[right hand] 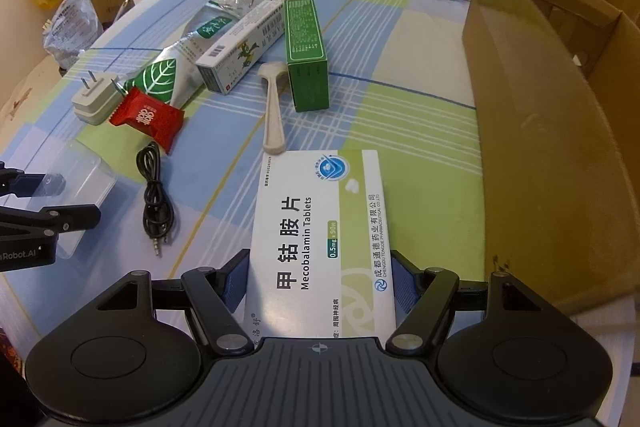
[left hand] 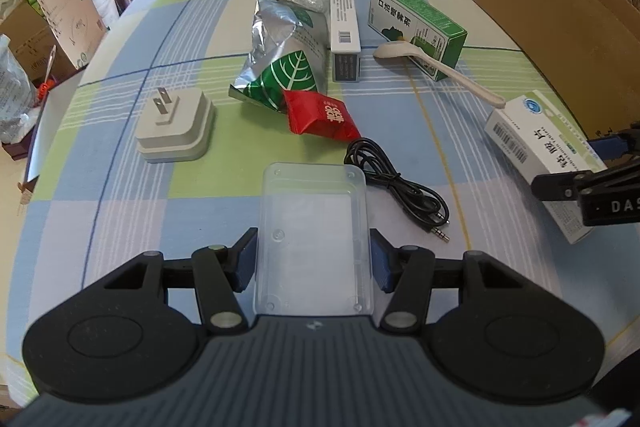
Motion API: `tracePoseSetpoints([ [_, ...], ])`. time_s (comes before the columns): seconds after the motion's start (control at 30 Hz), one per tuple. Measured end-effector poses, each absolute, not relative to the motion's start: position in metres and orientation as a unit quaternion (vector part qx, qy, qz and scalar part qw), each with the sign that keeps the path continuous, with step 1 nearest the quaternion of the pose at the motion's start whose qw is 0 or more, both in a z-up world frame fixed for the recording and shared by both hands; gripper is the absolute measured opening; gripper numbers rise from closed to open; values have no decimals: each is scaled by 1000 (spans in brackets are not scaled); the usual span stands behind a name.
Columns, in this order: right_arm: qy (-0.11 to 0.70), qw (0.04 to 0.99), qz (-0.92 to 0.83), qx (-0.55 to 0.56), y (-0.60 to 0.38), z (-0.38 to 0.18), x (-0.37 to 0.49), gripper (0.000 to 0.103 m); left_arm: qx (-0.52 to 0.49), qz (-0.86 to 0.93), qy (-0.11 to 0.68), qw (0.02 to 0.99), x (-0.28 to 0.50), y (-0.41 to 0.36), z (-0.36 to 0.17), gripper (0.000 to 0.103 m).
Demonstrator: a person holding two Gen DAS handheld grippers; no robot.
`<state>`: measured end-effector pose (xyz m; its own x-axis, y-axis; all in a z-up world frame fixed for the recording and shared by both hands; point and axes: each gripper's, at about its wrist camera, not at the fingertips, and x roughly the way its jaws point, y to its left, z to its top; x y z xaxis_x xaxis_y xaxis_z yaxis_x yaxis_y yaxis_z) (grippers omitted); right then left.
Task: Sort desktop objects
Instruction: 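Lift both held boxes and carry them toward the cardboard box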
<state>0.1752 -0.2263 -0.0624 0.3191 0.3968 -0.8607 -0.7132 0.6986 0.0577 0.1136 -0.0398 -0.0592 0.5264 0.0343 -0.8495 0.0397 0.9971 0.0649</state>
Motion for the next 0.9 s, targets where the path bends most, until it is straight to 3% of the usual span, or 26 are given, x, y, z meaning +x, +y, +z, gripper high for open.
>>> tracePoseSetpoints([
  [0.47, 446, 805, 357, -158, -241, -36, 153, 68, 86, 28, 469, 879, 93, -45, -34, 51],
  [0.9, 400, 835, 352, -138, -262, 18, 147, 68, 57, 11, 446, 893, 85, -69, 10, 51],
])
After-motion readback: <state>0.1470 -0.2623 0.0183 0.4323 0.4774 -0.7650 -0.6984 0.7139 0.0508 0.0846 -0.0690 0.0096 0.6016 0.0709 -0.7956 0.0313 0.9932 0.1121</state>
